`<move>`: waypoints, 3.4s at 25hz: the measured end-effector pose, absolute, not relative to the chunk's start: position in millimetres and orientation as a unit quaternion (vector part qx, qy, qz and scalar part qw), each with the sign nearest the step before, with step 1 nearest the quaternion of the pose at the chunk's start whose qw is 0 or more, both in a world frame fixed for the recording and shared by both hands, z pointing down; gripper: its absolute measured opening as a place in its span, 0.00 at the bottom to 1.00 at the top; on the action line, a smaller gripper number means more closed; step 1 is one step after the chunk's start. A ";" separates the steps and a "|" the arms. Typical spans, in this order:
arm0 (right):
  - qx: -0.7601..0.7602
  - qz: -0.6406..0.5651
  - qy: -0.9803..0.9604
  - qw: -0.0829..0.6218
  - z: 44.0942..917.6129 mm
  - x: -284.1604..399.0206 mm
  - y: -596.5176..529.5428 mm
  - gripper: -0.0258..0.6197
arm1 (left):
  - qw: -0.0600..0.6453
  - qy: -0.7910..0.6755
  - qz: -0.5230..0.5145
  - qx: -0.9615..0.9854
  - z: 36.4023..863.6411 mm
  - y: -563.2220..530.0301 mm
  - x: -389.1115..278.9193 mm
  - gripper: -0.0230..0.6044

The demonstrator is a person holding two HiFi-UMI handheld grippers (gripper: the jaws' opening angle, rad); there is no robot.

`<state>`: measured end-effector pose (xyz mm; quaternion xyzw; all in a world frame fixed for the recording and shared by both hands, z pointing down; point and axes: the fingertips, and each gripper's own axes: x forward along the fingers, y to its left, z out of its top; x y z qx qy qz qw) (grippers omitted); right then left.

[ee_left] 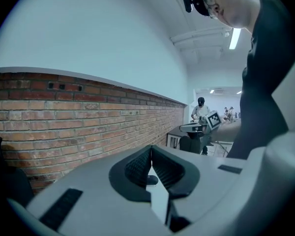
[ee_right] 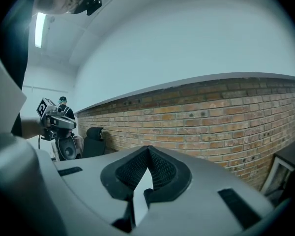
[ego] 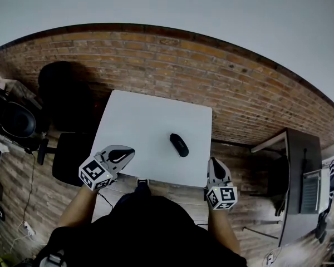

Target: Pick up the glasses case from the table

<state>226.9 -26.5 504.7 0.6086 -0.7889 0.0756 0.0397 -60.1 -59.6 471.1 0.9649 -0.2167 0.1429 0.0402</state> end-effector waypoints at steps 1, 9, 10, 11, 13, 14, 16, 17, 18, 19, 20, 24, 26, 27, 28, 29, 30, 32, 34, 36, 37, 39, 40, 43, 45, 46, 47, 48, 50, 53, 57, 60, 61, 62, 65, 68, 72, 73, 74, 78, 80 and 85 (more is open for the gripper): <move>0.610 0.077 -0.788 0.040 505.7 227.1 -30.4 0.06 | 0.040 -0.214 0.144 0.965 471.4 -64.7 -59.6 0.06; 0.609 0.094 -0.786 0.050 515.1 223.8 -61.3 0.06 | 0.039 -0.195 0.140 0.970 467.1 -110.5 -48.0 0.06; 0.609 0.095 -0.786 0.051 515.6 222.4 -65.5 0.06 | 0.040 -0.192 0.139 0.971 466.1 -115.7 -46.2 0.06; 0.609 0.096 -0.786 0.051 516.0 220.8 -70.3 0.06 | 0.040 -0.190 0.138 0.971 465.5 -121.6 -45.1 0.06; 0.610 0.098 -0.785 0.050 515.9 218.2 -79.0 0.06 | 0.038 -0.186 0.138 0.972 465.7 -134.0 -44.5 0.06; 0.611 0.099 -0.784 0.050 515.4 217.8 -82.8 0.06 | 0.038 -0.185 0.137 0.972 465.3 -140.1 -44.0 0.06; 0.613 0.101 -0.782 0.052 515.6 217.6 -90.4 0.06 | 0.040 -0.184 0.133 0.973 463.1 -151.1 -42.6 0.06; 0.612 0.102 -0.782 0.054 516.3 217.1 -95.2 0.06 | 0.041 -0.184 0.131 0.973 461.8 -156.5 -42.2 0.06; 0.612 0.104 -0.782 0.056 516.7 216.2 -100.6 0.06 | 0.040 -0.183 0.129 0.974 460.3 -161.9 -42.1 0.06; 0.611 0.104 -0.782 0.058 516.7 214.9 -106.0 0.06 | 0.039 -0.182 0.128 0.974 459.1 -166.8 -42.3 0.06; 0.610 0.106 -0.783 0.058 516.8 213.4 -110.5 0.06 | 0.038 -0.180 0.127 0.975 458.4 -170.9 -42.9 0.06; 0.607 0.112 -0.784 0.059 516.4 205.0 -122.7 0.06 | 0.041 -0.178 0.126 0.975 460.2 -184.8 -49.7 0.06; 0.605 0.116 -0.786 0.056 514.8 200.2 -129.0 0.06 | 0.044 -0.178 0.123 0.975 458.7 -192.7 -52.9 0.06; 0.604 0.117 -0.786 0.053 513.9 198.1 -132.0 0.06 | 0.044 -0.178 0.122 0.975 458.0 -196.3 -54.2 0.06; 0.604 0.118 -0.787 0.051 513.6 196.6 -135.1 0.06 | 0.044 -0.177 0.121 0.976 457.7 -199.8 -55.5 0.06; 0.604 0.120 -0.786 0.051 513.8 195.6 -138.7 0.06 | 0.044 -0.175 0.121 0.976 458.1 -203.5 -57.0 0.06; 0.604 0.122 -0.786 0.050 514.5 194.6 -142.5 0.06 | 0.044 -0.175 0.122 0.976 458.8 -207.5 -58.8 0.06; 0.605 0.131 -0.784 0.049 517.1 192.0 -149.3 0.06 | 0.044 -0.173 0.123 0.976 459.9 -215.3 -62.2 0.06; 0.609 0.135 -0.780 0.058 517.7 189.0 -155.3 0.06 | 0.045 -0.170 0.122 0.977 460.7 -222.2 -65.1 0.06; 0.613 0.135 -0.776 0.063 513.9 184.9 -163.4 0.06 | 0.047 -0.167 0.121 0.977 461.5 -228.7 -67.8 0.06; 0.613 0.138 -0.776 0.061 513.6 183.7 -167.4 0.06 | 0.047 -0.166 0.120 0.978 461.7 -232.0 -69.0 0.06; 0.612 0.146 -0.776 0.052 515.9 182.2 -173.7 0.06 | 0.045 -0.161 0.119 0.979 462.1 -237.7 -70.7 0.06; 0.612 0.148 -0.775 0.049 515.8 180.7 -176.3 0.06 | 0.044 -0.159 0.119 0.979 462.4 -239.9 -71.4 0.06; 0.614 0.150 -0.773 0.047 515.4 176.9 -180.6 0.06 | 0.042 -0.152 0.119 0.980 462.5 -243.9 -74.3 0.06; 0.615 0.157 -0.772 0.044 518.1 177.2 -183.0 0.06 | 0.043 -0.152 0.118 0.980 460.6 -246.4 -77.0 0.06; 0.615 0.161 -0.771 0.042 519.2 177.0 -184.5 0.06 | 0.043 -0.152 0.117 0.980 459.3 -247.5 -78.3 0.06; 0.614 0.165 -0.771 0.039 519.9 176.6 -185.9 0.06 | 0.042 -0.152 0.116 0.981 458.3 -248.1 -79.3 0.06; 0.613 0.170 -0.771 0.036 520.5 176.1 -186.6 0.06 | 0.041 -0.151 0.115 0.981 457.9 -247.7 -79.7 0.06; 0.611 0.176 -0.771 0.034 521.3 175.5 -186.6 0.06 | 0.039 -0.149 0.115 0.981 458.0 -245.1 -79.0 0.06; 0.610 0.181 -0.771 0.035 522.4 177.9 -185.5 0.06 | 0.040 -0.147 0.117 0.981 458.6 -242.0 -75.6 0.06; 0.602 0.184 -0.776 0.034 524.9 183.7 -186.3 0.06 | 0.041 -0.152 0.122 0.980 460.8 -238.9 -68.9 0.06; 0.594 0.185 -0.782 0.040 526.5 190.1 -186.0 0.06 | 0.040 -0.159 0.124 0.979 461.7 -235.3 -63.3 0.06; 0.592 0.184 -0.784 0.042 526.5 192.1 -186.1 0.06 | 0.041 -0.161 0.123 0.978 461.1 -233.8 -61.3 0.06; 0.589 0.183 -0.786 0.043 526.4 193.4 -186.7 0.06 | 0.041 -0.163 0.123 0.978 460.5 -232.6 -59.5 0.06; 0.581 0.181 -0.792 0.049 528.2 195.8 -189.5 0.06 | 0.041 -0.171 0.123 0.977 460.2 -231.1 -55.0 0.06; 0.573 0.186 -0.796 0.056 534.5 199.0 -189.5 0.06 | 0.043 -0.176 0.126 0.975 462.1 -228.3 -50.8 0.06; 0.567 0.189 -0.799 0.061 540.7 203.0 -190.6 0.06 | 0.042 -0.186 0.130 0.973 460.4 -225.0 -48.3 0.06; 0.565 0.190 -0.800 0.064 542.3 203.6 -191.1 0.06 | 0.040 -0.188 0.131 0.972 459.5 -224.4 -47.7 0.06; 0.562 0.191 -0.802 0.065 543.9 204.0 -191.6 0.06 | 0.038 -0.190 0.133 0.972 458.9 -223.5 -47.0 0.06; 0.554 0.197 -0.805 0.081 554.7 203.1 -193.2 0.06 | 0.036 -0.197 0.139 0.970 459.4 -219.8 -46.2 0.06; 0.551 0.204 -0.803 0.096 562.7 203.5 -195.1 0.06 | 0.039 -0.201 0.140 0.969 460.4 -218.9 -46.2 0.06; 0.534 0.217 -0.807 0.129 581.3 199.6 -196.0 0.06 | 0.043 -0.202 0.152 0.966 464.6 -214.8 -45.7 0.06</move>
